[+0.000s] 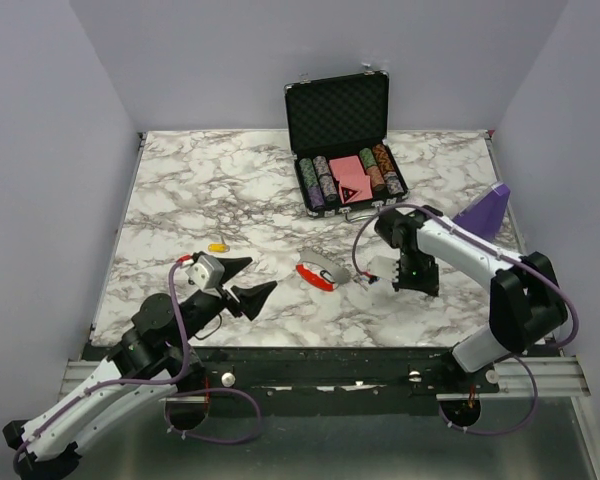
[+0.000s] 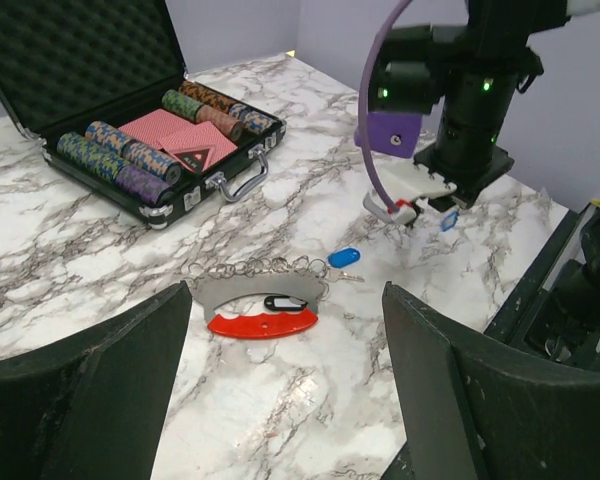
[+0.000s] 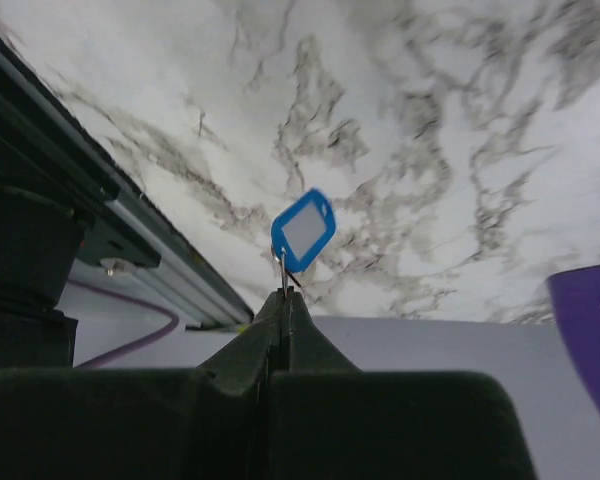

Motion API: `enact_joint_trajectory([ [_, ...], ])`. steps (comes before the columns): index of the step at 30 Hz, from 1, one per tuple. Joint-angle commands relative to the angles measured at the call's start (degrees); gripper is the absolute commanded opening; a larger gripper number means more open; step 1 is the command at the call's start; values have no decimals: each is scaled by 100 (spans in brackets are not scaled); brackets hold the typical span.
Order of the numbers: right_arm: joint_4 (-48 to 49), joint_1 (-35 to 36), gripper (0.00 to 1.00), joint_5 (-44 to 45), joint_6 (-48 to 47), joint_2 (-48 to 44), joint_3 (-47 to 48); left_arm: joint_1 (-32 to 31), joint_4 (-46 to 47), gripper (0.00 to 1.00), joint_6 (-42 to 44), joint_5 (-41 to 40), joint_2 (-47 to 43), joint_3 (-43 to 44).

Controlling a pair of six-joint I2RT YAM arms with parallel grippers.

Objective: Put the keys on the keyring

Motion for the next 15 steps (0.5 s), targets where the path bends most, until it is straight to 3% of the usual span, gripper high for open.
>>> enact_joint_trajectory([
  [1,-660,-18,2,1057,68,424,-447,20,-42,86,113,-10,-236,21],
  [7,-581,-10,2,1163,262,1356,-131,11,-7,86,87,-10,-342,-41],
  [15,-186,-10,3,926,446,1937,273,2,46,86,87,-10,-412,-68],
])
